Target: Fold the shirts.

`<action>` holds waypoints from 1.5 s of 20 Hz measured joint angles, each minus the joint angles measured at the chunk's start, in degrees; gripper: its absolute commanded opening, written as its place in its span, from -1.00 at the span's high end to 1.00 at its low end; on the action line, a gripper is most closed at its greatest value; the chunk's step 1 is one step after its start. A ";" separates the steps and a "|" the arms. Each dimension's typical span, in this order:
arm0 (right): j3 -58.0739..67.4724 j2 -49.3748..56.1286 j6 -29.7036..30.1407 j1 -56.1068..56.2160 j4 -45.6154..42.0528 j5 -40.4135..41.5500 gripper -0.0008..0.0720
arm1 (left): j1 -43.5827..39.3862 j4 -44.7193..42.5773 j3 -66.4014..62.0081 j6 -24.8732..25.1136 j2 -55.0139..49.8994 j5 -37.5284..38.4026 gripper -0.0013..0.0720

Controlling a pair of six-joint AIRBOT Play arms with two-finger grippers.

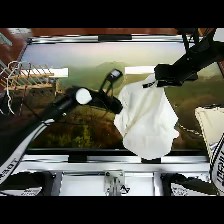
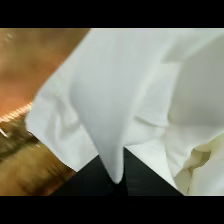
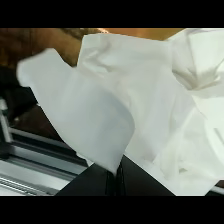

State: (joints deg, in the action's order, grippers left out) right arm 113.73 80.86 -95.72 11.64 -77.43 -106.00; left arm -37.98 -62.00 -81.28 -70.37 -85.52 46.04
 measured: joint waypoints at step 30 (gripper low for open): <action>-16.76 5.53 -2.69 10.12 -2.34 14.60 -0.02 | 13.97 -10.64 -2.40 -6.84 14.23 15.72 0.81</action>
State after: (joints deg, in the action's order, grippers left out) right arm 96.97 86.39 -98.41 21.76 -79.77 -91.39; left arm -24.01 -72.64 -83.68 -77.21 -71.29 61.76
